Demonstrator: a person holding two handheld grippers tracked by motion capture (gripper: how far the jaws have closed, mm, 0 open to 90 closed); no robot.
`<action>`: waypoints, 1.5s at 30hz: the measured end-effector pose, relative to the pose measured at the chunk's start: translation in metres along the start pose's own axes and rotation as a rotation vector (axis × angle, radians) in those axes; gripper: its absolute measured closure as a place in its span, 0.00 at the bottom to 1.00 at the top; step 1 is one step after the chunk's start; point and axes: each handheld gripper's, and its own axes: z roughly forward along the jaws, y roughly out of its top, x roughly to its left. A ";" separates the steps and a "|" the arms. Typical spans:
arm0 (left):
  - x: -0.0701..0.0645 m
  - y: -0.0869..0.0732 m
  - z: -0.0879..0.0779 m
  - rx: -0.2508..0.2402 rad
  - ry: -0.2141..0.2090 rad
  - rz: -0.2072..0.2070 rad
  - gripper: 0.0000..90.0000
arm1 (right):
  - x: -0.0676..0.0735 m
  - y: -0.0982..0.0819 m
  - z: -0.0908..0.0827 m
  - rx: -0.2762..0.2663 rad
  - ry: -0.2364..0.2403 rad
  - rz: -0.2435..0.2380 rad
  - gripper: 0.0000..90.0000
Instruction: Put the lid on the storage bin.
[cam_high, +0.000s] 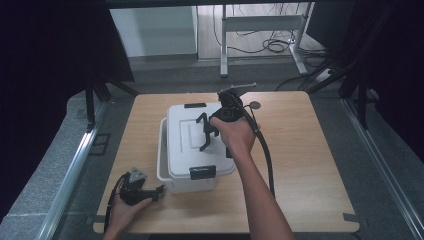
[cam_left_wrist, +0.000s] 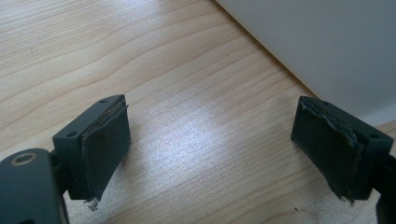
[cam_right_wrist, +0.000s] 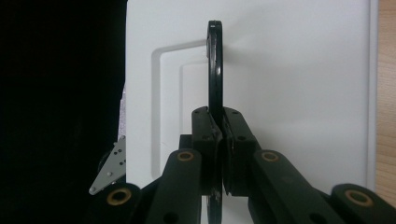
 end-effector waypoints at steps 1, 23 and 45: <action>0.000 0.000 0.000 0.000 0.000 0.000 0.13 | 0.001 0.000 0.000 0.004 -0.003 -0.002 0.95; 0.000 0.001 0.000 0.001 -0.002 0.003 0.13 | 0.013 0.004 0.022 0.025 -0.027 0.033 0.95; 0.000 0.001 0.001 -0.001 -0.002 0.004 0.13 | 0.016 0.004 0.050 0.026 -0.031 0.062 0.95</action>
